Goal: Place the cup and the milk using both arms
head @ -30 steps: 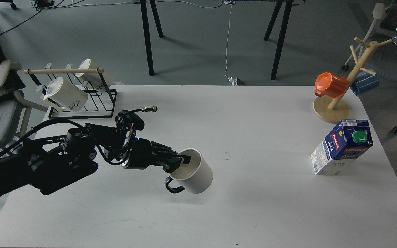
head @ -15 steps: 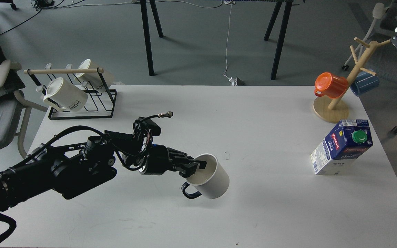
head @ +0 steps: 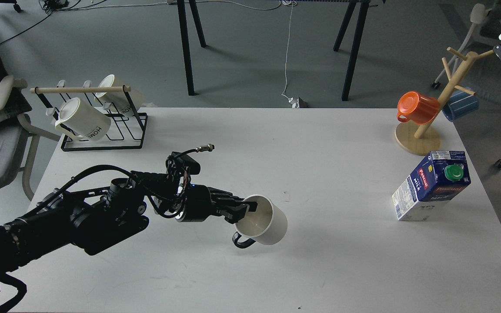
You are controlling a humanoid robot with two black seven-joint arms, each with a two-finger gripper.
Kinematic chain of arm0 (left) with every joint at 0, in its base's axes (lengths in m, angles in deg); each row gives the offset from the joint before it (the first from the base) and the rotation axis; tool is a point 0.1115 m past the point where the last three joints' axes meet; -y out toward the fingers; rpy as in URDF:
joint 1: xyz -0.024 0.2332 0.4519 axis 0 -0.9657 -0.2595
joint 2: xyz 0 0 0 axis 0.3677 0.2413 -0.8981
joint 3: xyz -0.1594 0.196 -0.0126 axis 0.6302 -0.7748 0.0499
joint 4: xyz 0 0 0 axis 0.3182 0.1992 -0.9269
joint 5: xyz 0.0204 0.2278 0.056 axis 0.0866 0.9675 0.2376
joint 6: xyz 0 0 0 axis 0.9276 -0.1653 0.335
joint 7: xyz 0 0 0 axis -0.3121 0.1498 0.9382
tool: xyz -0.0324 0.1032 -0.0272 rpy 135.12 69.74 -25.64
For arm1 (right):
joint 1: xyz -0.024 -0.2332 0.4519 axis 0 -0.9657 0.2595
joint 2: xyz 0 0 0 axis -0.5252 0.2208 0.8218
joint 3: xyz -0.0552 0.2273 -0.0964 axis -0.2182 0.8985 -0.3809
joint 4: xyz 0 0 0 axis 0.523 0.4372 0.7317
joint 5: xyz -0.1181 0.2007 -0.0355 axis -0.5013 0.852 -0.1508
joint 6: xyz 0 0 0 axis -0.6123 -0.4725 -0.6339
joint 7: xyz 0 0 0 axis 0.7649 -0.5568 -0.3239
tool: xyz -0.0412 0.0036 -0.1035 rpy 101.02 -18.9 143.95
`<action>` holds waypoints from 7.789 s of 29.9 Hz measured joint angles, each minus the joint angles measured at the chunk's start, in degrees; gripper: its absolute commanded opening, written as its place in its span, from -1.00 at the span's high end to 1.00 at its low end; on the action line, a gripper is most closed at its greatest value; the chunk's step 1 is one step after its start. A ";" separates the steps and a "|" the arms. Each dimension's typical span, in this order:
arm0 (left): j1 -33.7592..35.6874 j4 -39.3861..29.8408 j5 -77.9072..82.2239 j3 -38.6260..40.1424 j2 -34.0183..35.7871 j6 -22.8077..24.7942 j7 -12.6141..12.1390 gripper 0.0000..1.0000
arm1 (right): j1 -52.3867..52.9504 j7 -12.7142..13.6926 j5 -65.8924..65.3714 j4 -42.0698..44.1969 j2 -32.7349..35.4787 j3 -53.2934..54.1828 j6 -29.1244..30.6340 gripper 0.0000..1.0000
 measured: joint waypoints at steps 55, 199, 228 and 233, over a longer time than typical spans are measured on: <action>-1.11 2.15 -87.07 26.63 31.79 15.61 0.00 -0.77 | -17.58 7.97 52.56 -50.87 35.59 1.68 0.00 -0.98; -10.47 5.54 -82.91 25.75 25.74 15.61 0.00 -0.85 | -29.44 -4.25 48.78 -37.87 5.61 -21.25 0.00 -0.98; -11.11 6.88 -82.90 25.75 24.86 15.61 0.00 -0.87 | -29.73 -4.31 48.71 -34.10 0.42 -19.76 0.00 -0.85; -11.11 6.94 -82.90 25.75 24.82 15.61 0.00 -0.87 | -29.94 -4.32 48.11 -34.09 0.42 -19.76 0.00 -0.80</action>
